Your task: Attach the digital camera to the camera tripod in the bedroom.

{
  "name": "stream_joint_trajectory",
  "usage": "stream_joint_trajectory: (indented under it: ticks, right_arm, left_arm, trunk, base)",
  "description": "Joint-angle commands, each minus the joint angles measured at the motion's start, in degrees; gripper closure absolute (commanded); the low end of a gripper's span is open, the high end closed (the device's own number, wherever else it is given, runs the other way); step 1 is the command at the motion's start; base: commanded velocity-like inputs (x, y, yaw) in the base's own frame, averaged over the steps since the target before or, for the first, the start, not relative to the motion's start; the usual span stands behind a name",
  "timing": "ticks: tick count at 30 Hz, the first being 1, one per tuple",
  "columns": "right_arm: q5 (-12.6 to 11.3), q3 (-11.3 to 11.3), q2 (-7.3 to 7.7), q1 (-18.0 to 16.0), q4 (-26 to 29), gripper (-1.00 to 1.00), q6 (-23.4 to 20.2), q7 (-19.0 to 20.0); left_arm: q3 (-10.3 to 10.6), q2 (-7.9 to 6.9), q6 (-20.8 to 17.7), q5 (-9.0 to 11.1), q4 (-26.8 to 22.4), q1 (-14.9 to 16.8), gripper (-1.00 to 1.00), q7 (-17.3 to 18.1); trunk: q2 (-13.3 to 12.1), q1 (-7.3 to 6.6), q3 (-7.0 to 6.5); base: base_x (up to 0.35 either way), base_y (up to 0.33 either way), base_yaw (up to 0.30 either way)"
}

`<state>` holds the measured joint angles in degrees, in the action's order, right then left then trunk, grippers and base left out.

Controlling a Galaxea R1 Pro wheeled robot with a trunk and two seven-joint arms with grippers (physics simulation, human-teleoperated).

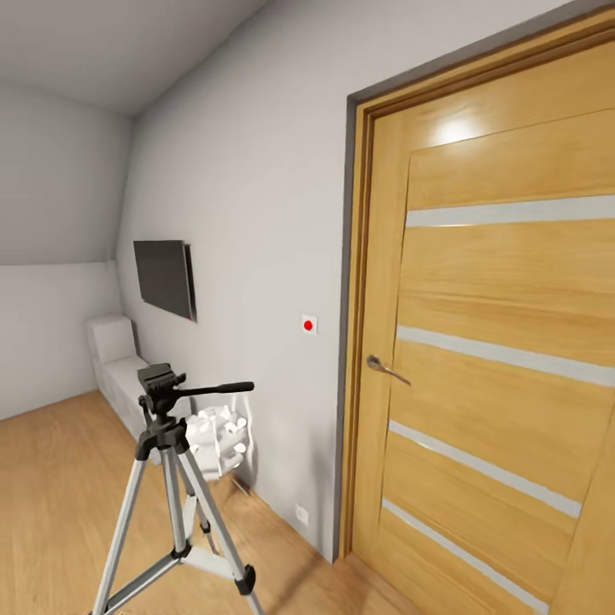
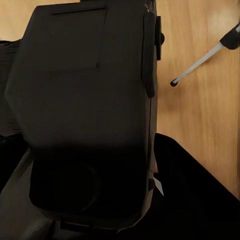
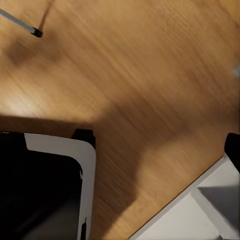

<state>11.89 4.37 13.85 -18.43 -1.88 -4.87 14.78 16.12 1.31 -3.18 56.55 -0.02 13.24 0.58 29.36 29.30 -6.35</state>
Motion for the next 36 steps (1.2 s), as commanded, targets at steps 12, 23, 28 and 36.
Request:
stream_joint_trajectory:
  ticks: [12,23,28,36]
  right_arm:
    - [0.50,0.46,0.03,-0.03,-0.05,-1.00,-0.07,0.16]
    - [0.50,0.46,0.03,-0.03,-0.05,-1.00,0.05,0.09]
    - [0.50,0.46,0.03,-0.03,-0.05,-1.00,0.27,0.08]
    - [0.50,0.46,0.03,-0.03,-0.05,-1.00,0.30,0.08]
  left_arm:
    - [0.49,0.00,2.00,0.55,0.07,0.03,1.00,0.12]
    - [0.49,0.00,2.99,0.58,0.11,0.03,1.00,0.12]
    - [0.49,0.00,3.00,0.58,0.11,0.03,1.00,0.12]
    - [0.49,0.00,3.00,0.58,0.09,0.03,1.00,0.12]
  trunk:
    - [0.03,0.03,0.02]
    - [0.03,0.03,0.02]
    - [0.03,0.03,0.02]
    - [0.03,0.03,0.02]
  base:
    - [0.026,-0.030,0.267]
    - [0.000,0.000,0.269]
    - [0.000,0.000,0.269]
    - [0.000,0.000,0.269]
